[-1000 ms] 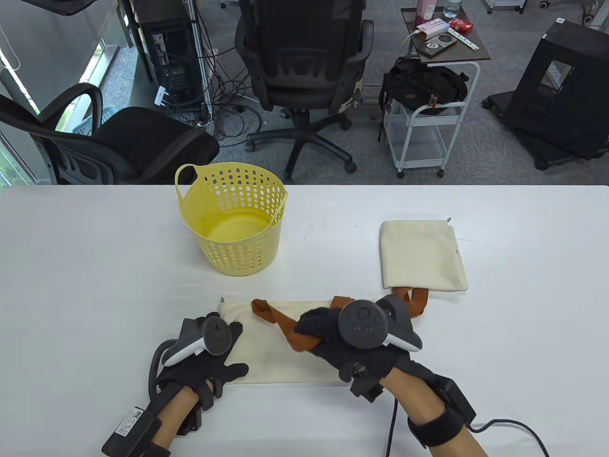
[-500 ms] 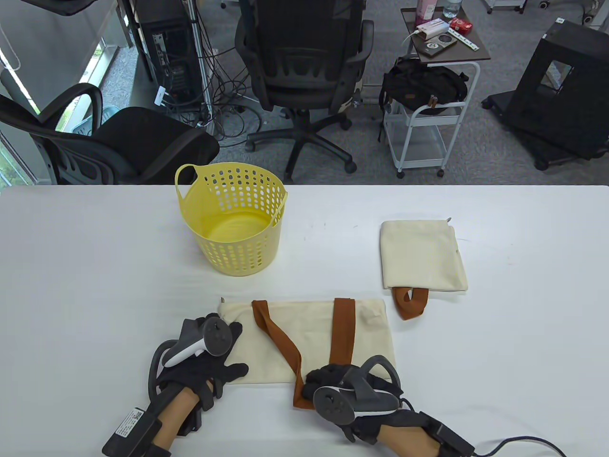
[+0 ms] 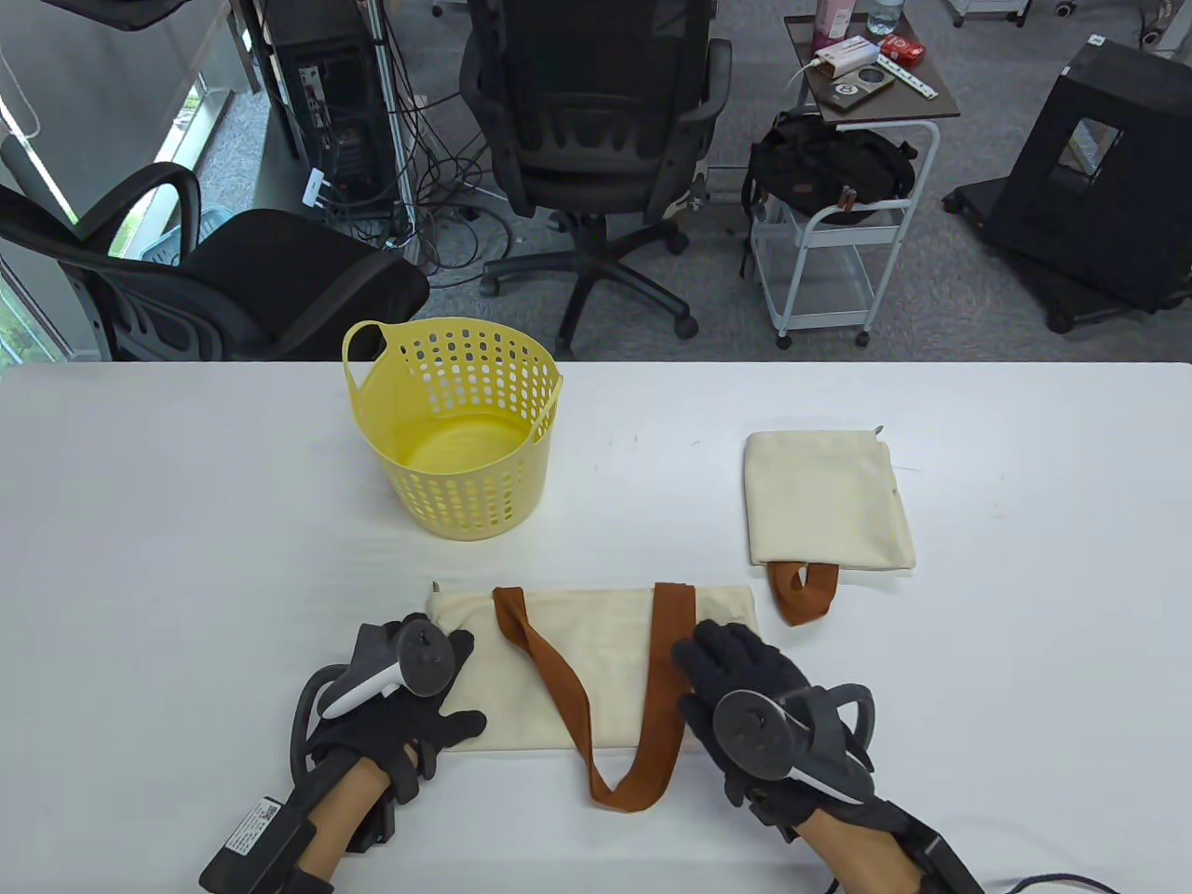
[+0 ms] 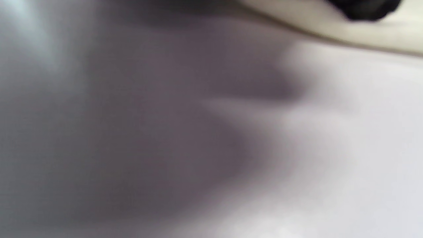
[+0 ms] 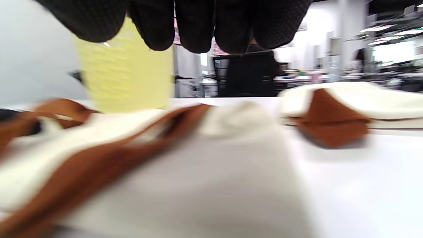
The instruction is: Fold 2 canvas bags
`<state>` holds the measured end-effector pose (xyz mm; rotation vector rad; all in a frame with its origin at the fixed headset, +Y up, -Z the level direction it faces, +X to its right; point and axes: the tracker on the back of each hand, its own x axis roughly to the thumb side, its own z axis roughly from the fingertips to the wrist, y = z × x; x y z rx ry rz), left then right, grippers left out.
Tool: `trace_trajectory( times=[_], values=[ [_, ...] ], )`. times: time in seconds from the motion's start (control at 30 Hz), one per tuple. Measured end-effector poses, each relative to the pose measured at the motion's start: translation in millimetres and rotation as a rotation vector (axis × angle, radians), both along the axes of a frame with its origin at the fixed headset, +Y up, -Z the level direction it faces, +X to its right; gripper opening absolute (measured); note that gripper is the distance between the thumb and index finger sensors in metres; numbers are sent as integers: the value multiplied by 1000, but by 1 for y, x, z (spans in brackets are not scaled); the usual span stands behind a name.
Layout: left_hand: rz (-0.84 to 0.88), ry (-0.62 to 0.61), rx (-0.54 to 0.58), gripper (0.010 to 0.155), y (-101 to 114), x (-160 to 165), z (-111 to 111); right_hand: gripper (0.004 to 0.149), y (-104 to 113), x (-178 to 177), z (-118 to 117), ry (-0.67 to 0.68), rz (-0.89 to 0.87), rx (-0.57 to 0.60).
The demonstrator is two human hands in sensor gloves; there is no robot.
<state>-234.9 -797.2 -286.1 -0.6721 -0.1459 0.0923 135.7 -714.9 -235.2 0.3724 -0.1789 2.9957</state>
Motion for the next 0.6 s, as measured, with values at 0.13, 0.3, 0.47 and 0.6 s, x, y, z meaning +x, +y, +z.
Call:
trace_trajectory(
  times=[0.13, 0.3, 0.47, 0.6],
  values=[
    [2, -1, -3, 88, 0, 0, 0, 62, -25, 15, -19, -90, 74, -134],
    [12, 1, 84, 89, 4, -1, 2, 71, -51, 16, -30, -107, 125, -317],
    [61, 138, 132, 99, 13, -10, 1, 71, -62, 10, -30, -135, 174, -340],
    [-32, 225, -5, 99, 4, -16, 1, 70, -64, 9, -30, -136, 163, -356]
  ],
)
